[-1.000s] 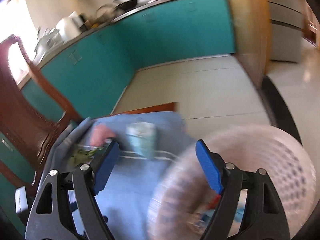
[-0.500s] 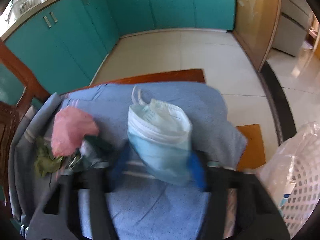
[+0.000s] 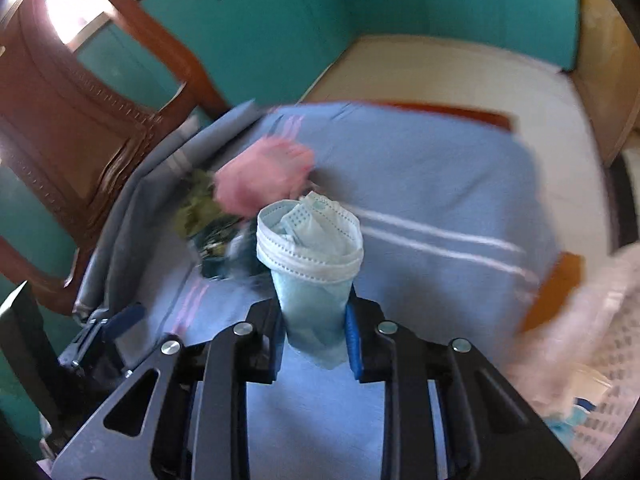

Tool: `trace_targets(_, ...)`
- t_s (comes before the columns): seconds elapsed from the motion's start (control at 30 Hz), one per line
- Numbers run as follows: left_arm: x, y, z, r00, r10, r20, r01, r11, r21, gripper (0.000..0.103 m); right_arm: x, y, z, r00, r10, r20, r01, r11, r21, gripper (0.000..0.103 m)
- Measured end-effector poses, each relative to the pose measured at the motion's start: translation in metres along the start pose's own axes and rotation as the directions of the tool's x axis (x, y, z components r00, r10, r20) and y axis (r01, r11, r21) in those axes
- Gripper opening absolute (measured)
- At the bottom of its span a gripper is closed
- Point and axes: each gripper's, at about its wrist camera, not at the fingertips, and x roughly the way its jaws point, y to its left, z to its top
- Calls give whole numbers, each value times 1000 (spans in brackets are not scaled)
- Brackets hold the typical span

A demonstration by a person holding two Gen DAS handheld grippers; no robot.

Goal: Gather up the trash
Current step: 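Grasp the green nut bag with the left tool while the right holds the mask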

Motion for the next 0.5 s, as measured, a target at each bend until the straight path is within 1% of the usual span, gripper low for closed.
trace_targets(0.03, 1, -1, 4, 1000, -10, 2, 10, 1000, -5, 89, -7, -4, 0, 999, -27, 23, 27, 1000, 6, 26)
trace_targets(0.07, 4, -3, 8, 1000, -16, 8, 16, 1000, -6, 90, -15, -7, 0, 998, -38, 47, 37, 999, 19, 26)
trace_targets(0.13, 8, -12, 20, 1000, -16, 27, 17, 1000, -9, 94, -25, -18, 2, 996, -18, 83, 13, 998, 55, 26)
trace_targets(0.2, 16, -22, 30, 999, -29, 22, 29, 1000, -3, 95, -34, -28, 2, 994, 0, 111, -10, 997, 82, 26)
trace_targets(0.27, 25, -35, 39, 998, -54, 20, 54, 999, 6, 97, -38, -32, 3, 992, -5, 123, -6, 996, 93, 26)
trace_targets(0.33, 38, -51, 46, 997, -72, 8, 72, 997, 41, 98, -43, -37, 0, 991, -19, 131, 6, 995, 101, 26)
trace_targets(0.37, 45, -58, 50, 998, -63, 2, 62, 996, 62, 98, -45, -38, -1, 991, -24, 132, 10, 994, 105, 26)
trace_targets(0.43, 60, -68, 55, 1000, 4, 16, -5, 996, 93, 98, -44, -39, -3, 991, -27, 129, 13, 994, 106, 26)
trace_targets(0.47, 65, -69, 56, 1000, 13, 23, -15, 995, 99, 98, -44, -40, -5, 991, -28, 127, 15, 994, 106, 26)
trace_targets(0.5, 69, -70, 56, 1000, 13, 21, -16, 994, 105, 95, -44, -40, -5, 992, -30, 125, 17, 994, 105, 26)
